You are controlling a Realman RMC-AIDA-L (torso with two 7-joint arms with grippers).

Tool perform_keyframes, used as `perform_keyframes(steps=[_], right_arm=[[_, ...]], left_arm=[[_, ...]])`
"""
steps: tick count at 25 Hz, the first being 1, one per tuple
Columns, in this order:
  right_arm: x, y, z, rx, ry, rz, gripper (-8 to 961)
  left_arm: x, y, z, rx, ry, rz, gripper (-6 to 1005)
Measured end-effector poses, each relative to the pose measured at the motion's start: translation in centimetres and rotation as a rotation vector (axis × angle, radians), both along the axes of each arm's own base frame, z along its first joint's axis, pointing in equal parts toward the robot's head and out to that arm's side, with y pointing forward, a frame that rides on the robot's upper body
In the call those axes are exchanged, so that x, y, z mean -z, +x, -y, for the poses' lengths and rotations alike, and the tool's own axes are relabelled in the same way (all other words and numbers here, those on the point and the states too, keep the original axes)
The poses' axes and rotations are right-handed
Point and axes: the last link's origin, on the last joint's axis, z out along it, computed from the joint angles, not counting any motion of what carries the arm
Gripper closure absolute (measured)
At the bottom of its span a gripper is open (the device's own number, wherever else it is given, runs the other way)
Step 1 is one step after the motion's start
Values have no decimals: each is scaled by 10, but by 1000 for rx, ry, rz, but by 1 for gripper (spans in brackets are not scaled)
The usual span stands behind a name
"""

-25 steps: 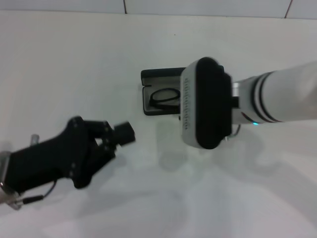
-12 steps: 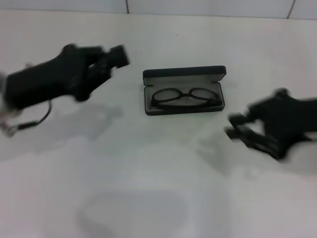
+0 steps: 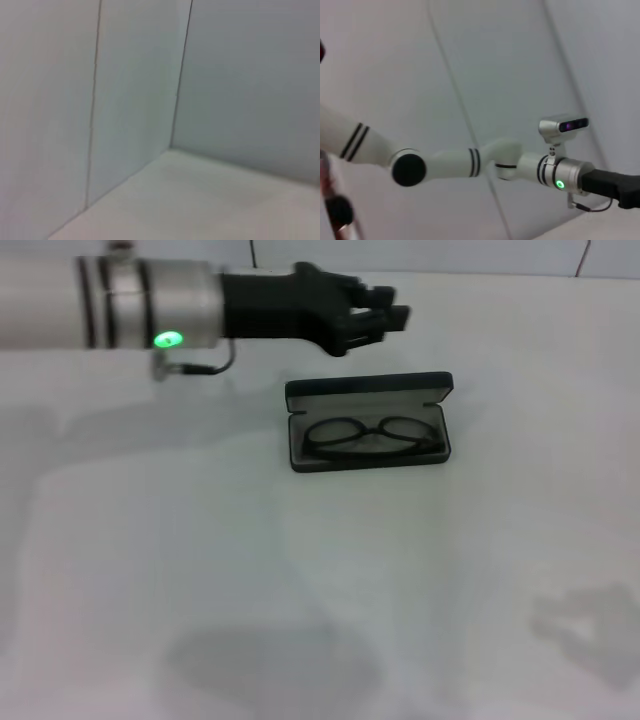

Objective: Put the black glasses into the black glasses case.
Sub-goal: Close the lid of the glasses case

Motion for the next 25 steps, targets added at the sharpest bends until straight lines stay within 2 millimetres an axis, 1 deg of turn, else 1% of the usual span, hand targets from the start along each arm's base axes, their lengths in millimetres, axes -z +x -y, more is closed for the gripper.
perform_keyframes(steps=[3, 4, 5, 7, 8, 11, 15, 20, 25], right_arm=[[0, 13, 10, 57, 30, -26, 767], [1, 16, 11, 67, 34, -33, 767], [2, 18, 12, 79, 38, -42, 767], [3, 22, 13, 93, 44, -53, 767], [3, 23, 13, 97, 49, -55, 767], [5, 25, 11, 102, 48, -56, 767], [7, 25, 5, 98, 39, -59, 767], [11, 25, -2, 99, 27, -64, 768], [13, 25, -7, 101, 31, -69, 768]], left_arm=[[22, 8, -7, -7, 14, -101, 749], [27, 9, -8, -9, 16, -123, 737], [27, 9, -8, -9, 16, -123, 725], [40, 10, -10, -20, 25, -193, 700], [43, 11, -10, -23, 31, -214, 701], [48, 10, -11, -31, 46, -247, 705], [48, 7, -11, -46, 46, -259, 707], [48, -4, -10, -81, 42, -288, 708], [48, -9, -10, -91, 43, -297, 710]])
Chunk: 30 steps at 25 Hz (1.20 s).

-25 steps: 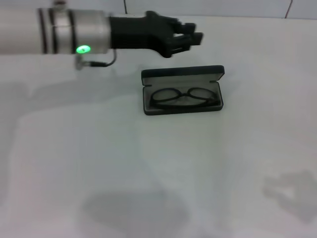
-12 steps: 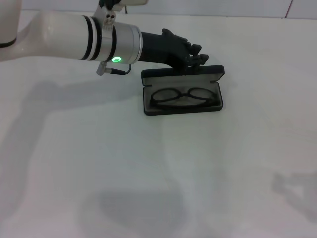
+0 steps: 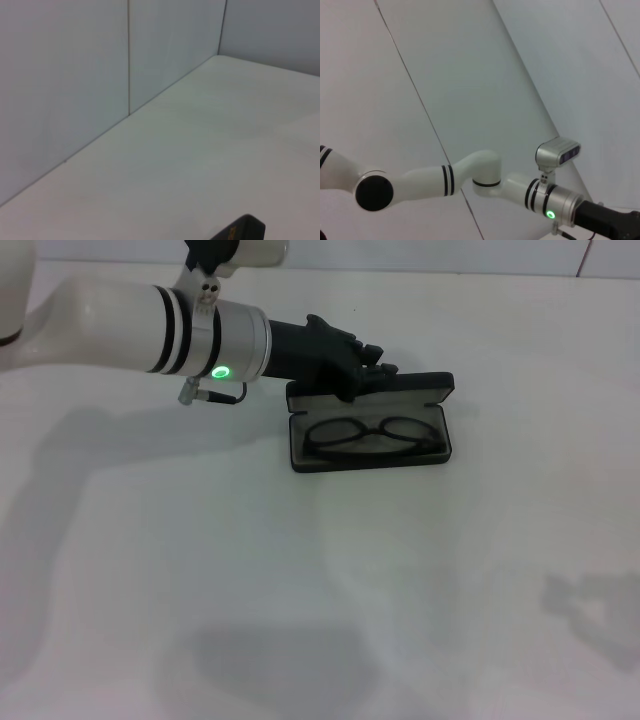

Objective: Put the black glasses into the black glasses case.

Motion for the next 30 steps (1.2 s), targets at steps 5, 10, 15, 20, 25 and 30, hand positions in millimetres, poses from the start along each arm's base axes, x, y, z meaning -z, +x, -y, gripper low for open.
perform_keyframes(steps=[5, 10, 15, 20, 25, 30], right_arm=[[1, 0, -3, 5, 8, 1, 767], [3, 2, -5, 17, 13, -6, 767], [4, 3, -5, 19, 15, -11, 768], [3, 3, -7, 22, 21, -14, 768], [4, 3, -10, 21, 20, -24, 768], [4, 3, -10, 20, 19, -26, 767]], left_arm=[[3, -6, 3, -11, -13, -26, 711], [7, -8, 7, -6, -32, -52, 712], [9, -8, 11, -4, -55, -50, 713], [11, -8, 17, 9, -97, -45, 714], [17, -12, 26, 24, -139, -73, 714], [17, -14, 30, 32, -150, -71, 715]])
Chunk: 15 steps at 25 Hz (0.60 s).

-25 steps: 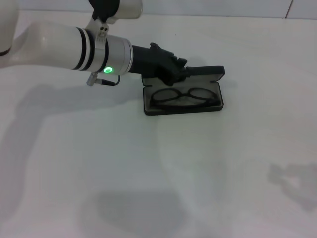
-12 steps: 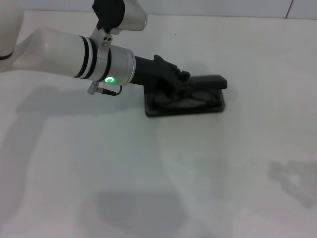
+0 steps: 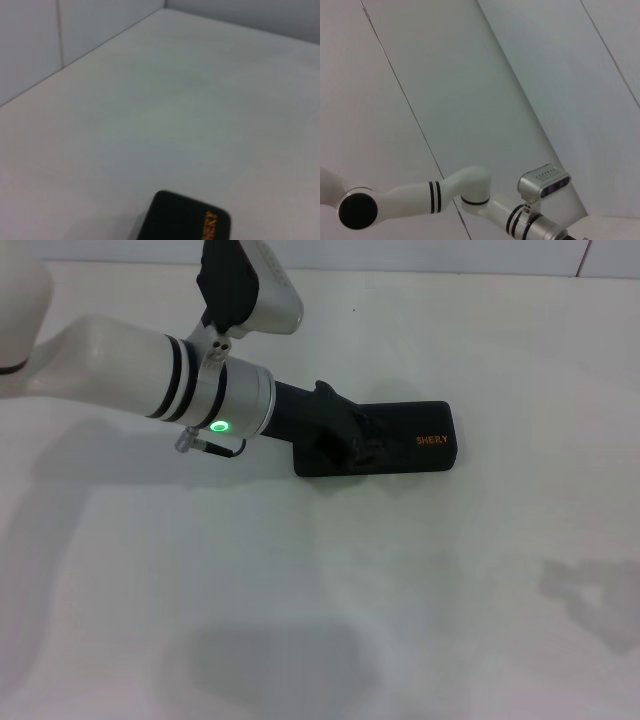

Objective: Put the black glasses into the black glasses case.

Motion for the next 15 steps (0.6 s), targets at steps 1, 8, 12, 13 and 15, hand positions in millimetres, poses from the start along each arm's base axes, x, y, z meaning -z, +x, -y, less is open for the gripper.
perform_keyframes(steps=[1, 8, 12, 13, 15], right_arm=[[0, 0, 0, 0, 0, 0, 767], [-2, 3, 4, -8, 17, 10, 768], [3, -5, 1, -98, 33, 20, 731], [6, -9, -1, -134, 36, 25, 718], [14, -16, -6, -211, 35, 41, 694]], left_arm=[[-1, 1, 1, 7, -6, 7, 715], [-43, 32, 31, 114, -78, 271, 716], [-98, 34, 66, 218, -152, 519, 716], [-109, 31, 75, 255, -164, 574, 705], [-129, 20, 96, 339, -185, 677, 684]])
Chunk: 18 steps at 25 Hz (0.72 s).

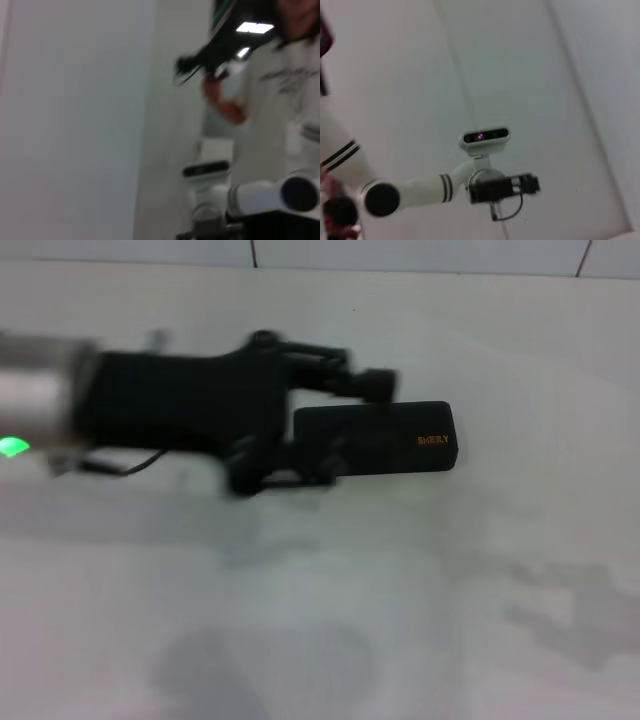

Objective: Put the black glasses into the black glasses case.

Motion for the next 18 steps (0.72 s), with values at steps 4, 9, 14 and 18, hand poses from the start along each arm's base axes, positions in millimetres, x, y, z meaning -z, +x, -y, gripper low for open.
perform_keyframes(steps=[4, 9, 14, 18], right_arm=[[10, -11, -16, -57, 5, 21, 577], [19, -33, -41, -139, -11, 35, 369], [33, -54, -59, -196, -49, 59, 200], [50, -67, -67, -218, -75, 65, 73]], left_arm=[[-15, -27, 20, -1, 19, 37, 544], [-14, -51, 27, -62, 37, 16, 370], [-12, -66, 28, -100, 23, -8, 340], [-12, -70, 28, -104, 21, -30, 340]])
